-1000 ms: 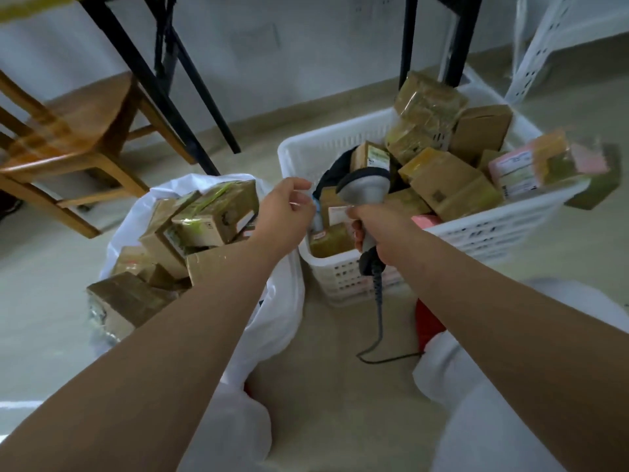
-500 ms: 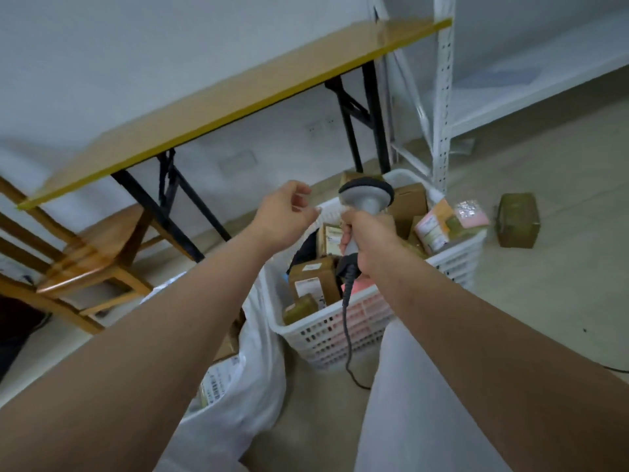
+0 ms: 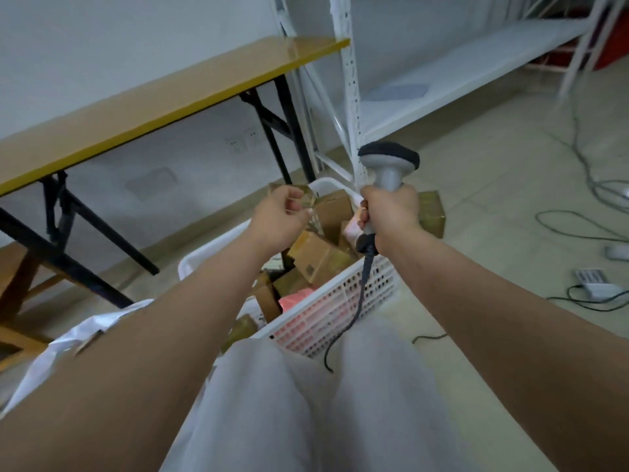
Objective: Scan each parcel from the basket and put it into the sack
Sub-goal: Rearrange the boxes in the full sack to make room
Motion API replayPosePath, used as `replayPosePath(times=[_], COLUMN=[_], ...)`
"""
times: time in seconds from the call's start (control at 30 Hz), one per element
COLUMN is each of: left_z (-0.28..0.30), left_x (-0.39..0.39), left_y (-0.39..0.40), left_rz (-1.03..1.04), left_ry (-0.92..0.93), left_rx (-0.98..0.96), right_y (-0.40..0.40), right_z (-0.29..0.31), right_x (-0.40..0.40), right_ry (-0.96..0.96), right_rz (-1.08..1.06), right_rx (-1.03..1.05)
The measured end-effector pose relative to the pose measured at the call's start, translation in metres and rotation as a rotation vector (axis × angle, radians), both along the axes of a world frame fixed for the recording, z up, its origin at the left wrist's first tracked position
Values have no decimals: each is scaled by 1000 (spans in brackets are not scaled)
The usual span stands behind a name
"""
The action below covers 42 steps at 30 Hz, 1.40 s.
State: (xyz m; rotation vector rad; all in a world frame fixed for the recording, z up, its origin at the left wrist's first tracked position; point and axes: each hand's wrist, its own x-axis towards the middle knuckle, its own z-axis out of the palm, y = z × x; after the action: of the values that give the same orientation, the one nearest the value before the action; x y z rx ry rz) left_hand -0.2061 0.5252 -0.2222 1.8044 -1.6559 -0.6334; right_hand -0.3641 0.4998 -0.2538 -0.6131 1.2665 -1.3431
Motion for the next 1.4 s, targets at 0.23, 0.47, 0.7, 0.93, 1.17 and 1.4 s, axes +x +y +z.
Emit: replayPosePath(times=[0.23, 0.47, 0.7, 0.93, 1.17, 1.4], left_z=[-9, -41, -102, -192, -285, -373], left_x=[-30, -58, -111, -212, -295, -339], left_y=[-12, -41, -128, -256, -341, -424], left_rz=[-123, -204, -254, -331, -144, 74], left_ry=[74, 174, 232, 152, 52, -30], left_rx=[11, 68, 186, 258, 389, 520], right_y=[12, 1, -83, -214, -279, -333], right_z=[-7, -69, -145, -237, -310, -382], right_x=[-24, -56, -101, -158, -219, -258], right_ry=[80, 1, -37, 37, 83, 134], right_rz=[-51, -171, -311, -341, -284, -220], right_rx=[66, 236, 408, 492, 609, 614])
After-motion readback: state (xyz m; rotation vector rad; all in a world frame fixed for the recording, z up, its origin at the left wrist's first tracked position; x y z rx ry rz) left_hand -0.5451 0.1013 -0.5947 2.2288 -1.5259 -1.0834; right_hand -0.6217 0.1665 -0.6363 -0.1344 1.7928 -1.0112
